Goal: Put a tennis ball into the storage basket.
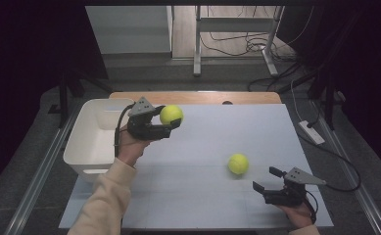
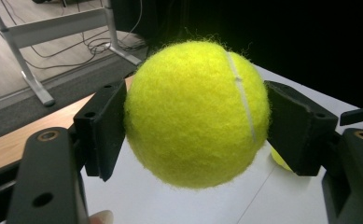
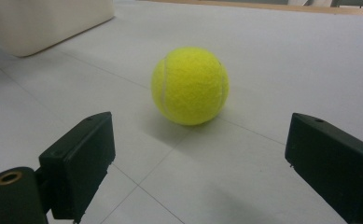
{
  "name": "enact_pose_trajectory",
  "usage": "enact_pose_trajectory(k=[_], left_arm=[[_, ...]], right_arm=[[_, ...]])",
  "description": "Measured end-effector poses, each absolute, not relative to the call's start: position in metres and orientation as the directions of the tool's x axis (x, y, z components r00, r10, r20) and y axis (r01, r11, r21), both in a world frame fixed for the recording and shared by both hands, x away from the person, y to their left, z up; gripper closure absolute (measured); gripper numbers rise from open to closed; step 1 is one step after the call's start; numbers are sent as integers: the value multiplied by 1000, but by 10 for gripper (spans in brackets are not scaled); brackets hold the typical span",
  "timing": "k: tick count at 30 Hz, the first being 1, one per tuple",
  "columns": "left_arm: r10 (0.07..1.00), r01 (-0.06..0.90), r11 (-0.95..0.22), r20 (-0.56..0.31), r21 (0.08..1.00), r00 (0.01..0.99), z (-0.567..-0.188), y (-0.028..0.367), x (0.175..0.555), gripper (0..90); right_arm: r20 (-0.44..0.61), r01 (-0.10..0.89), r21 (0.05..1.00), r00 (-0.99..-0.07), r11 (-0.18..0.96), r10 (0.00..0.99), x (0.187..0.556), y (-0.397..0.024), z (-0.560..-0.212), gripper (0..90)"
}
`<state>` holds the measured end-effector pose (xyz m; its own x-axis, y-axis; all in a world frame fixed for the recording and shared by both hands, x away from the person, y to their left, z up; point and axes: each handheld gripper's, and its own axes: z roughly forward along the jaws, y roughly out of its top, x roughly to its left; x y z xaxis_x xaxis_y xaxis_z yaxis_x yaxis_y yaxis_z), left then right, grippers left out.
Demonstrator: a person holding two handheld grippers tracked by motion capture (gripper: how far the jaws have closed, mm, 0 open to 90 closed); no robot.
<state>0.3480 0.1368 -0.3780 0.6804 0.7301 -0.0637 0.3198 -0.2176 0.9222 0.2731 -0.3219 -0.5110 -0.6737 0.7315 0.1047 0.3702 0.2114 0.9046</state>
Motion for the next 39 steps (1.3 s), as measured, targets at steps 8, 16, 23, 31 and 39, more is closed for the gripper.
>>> enact_pose_trajectory(k=[8,16,23,31,39], left_arm=[[744,319,-210,-60,924,666,-373,146,347,271],[760,319,-198,-60,927,647,-369,157,347,271],[773,321,-193,-58,927,632,-368,165,346,271],[794,326,-180,-59,928,605,-366,178,346,271],[809,324,-154,-69,933,584,-365,188,345,271]], right_arm=[[107,372,904,-674,211,731,273,-321,-511,85],[107,373,904,-673,211,732,273,-321,-511,85],[105,372,903,-674,213,731,273,-321,-511,85],[105,372,904,-674,213,732,273,-321,-511,85],[103,372,903,-675,215,731,273,-321,-511,85]])
